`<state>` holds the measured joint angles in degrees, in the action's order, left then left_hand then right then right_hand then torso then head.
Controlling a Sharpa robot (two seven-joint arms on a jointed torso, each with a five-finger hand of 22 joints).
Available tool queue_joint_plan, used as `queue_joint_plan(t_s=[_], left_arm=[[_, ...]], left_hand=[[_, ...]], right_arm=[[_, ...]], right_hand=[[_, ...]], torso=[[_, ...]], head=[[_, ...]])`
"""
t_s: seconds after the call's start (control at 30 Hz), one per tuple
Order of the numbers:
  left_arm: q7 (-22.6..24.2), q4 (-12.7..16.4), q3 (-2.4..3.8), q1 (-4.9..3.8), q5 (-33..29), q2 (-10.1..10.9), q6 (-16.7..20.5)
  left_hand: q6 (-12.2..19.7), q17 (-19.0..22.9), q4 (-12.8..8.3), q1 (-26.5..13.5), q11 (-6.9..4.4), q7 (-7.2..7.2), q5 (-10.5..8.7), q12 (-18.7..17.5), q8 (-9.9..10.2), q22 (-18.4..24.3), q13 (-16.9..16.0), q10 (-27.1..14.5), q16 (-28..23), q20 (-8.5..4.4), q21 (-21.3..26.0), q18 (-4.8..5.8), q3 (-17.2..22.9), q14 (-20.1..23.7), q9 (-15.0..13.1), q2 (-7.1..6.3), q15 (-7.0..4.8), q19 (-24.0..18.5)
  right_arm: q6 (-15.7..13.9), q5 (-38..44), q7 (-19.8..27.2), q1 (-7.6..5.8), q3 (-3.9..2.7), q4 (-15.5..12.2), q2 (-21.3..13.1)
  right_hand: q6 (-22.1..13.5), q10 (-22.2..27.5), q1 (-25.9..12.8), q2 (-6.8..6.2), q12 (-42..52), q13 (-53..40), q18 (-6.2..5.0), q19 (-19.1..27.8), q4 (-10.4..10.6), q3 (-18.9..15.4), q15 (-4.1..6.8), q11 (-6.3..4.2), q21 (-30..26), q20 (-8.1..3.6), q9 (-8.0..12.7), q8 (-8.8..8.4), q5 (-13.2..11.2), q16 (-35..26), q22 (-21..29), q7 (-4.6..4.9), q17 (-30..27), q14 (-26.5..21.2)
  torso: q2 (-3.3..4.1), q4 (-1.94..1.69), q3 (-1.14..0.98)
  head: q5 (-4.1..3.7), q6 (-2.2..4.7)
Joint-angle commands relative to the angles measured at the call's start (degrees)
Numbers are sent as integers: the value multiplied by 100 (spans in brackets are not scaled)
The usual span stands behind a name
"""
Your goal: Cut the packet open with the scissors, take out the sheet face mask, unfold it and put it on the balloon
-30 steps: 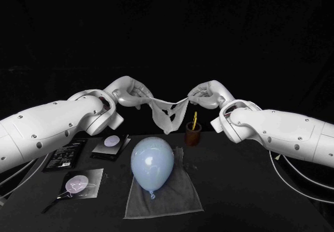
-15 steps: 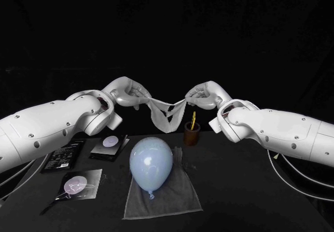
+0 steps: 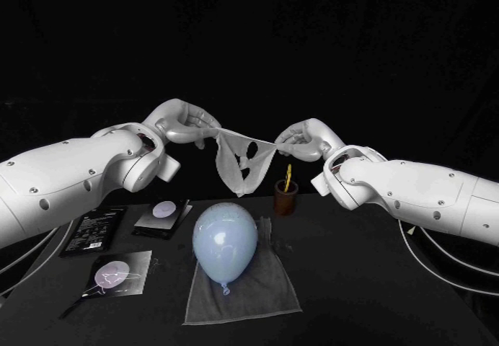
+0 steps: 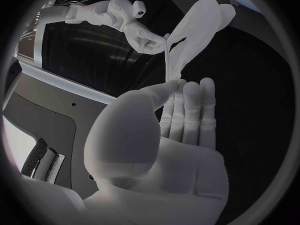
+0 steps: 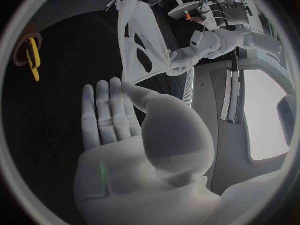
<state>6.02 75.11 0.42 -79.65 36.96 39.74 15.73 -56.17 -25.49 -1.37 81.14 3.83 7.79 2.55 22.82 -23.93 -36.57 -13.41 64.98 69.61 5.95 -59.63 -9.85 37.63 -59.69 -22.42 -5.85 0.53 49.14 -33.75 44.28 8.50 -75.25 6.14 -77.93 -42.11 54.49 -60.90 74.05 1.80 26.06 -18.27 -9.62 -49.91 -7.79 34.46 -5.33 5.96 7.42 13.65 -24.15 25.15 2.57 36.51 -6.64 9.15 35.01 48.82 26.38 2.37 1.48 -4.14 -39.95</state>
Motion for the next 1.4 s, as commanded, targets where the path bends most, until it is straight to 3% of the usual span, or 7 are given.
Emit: queue_joint_plan(t_s=[0.03,0.47,0.97,1.07,1.2,1.3,1.4], left_arm=[[237,35,53,-102,-238,-47,102],[79,-553,-236,-499,67,-237,-189],[244,-411,-268,-421,245,-253,-174],[338,-293,22,-229,361,-221,-51],[298,-354,-236,-351,370,-274,-179],[370,-212,57,-181,495,-206,-16],[287,-256,-173,-296,495,-204,-153]], left_hand=[[26,-6,13,-15,23,16,18,26,-19,-4,-7,-27,40,0,-30,-61,35,-19,-496,59,-12,-41],[16,-39,-32,-76,13,5,18,64,-46,-21,-65,-25,101,2,-69,-64,31,-30,-578,56,-15,-32],[4,-46,-97,-124,10,3,17,69,-39,-34,-110,-25,99,-2,-99,-65,69,-4,-652,39,-18,-53],[24,-37,-156,-63,12,0,19,44,-13,-39,-110,-53,71,-12,-107,-72,133,19,-663,46,-25,-67],[1,-42,-136,-136,12,4,18,45,-11,-40,-122,-28,73,-5,-110,-65,119,24,-684,42,-18,-81],[10,-46,-186,-90,12,3,19,29,9,-51,-125,-40,79,-14,-132,-72,158,11,-692,41,-27,-74],[-21,-73,-198,-136,6,-3,18,35,7,-61,-136,-12,116,-12,-154,-68,143,-21,-708,26,-27,-62]], right_arm=[[-356,98,283,-10,-12,-38,46],[-529,136,530,-476,-76,-1,117],[-322,142,509,-683,6,33,275],[-372,360,595,-593,-124,-144,255],[-243,271,513,-721,58,-4,345],[-380,420,573,-602,-87,-129,315],[-273,261,503,-701,65,-13,346]], right_hand=[[21,1,5,28,33,-8,-95,18,35,6,-16,-7,35,-10,-647,54,18,41,-14,-11,-10,19],[40,-59,23,7,51,-10,-99,-33,21,1,23,-37,98,-40,-681,91,18,72,-56,-39,-52,104],[41,-90,26,-1,49,-7,-96,-57,26,-7,40,-46,143,-57,-698,103,17,77,-88,-45,-95,168],[36,-89,41,2,45,-6,-94,-61,19,1,46,-49,154,-61,-700,101,18,74,-97,-46,-108,180],[44,-106,18,-6,45,-8,-92,-66,32,-11,43,-47,174,-71,-706,106,17,70,-112,-45,-130,208],[40,-102,44,0,41,-7,-91,-68,16,5,53,-53,182,-73,-707,104,18,64,-119,-50,-140,214],[53,-118,33,-11,45,-9,-92,-76,17,-4,56,-55,198,-80,-712,110,17,62,-131,-52,-153,233]], torso=[[1,1,-4],[-53,-36,-54],[-69,-39,6],[34,22,42],[-61,-14,39],[50,17,52],[-6,-21,41]], head=[[14,-16],[11,-24],[53,-31],[70,-80],[71,-75],[74,-59],[52,-3]])
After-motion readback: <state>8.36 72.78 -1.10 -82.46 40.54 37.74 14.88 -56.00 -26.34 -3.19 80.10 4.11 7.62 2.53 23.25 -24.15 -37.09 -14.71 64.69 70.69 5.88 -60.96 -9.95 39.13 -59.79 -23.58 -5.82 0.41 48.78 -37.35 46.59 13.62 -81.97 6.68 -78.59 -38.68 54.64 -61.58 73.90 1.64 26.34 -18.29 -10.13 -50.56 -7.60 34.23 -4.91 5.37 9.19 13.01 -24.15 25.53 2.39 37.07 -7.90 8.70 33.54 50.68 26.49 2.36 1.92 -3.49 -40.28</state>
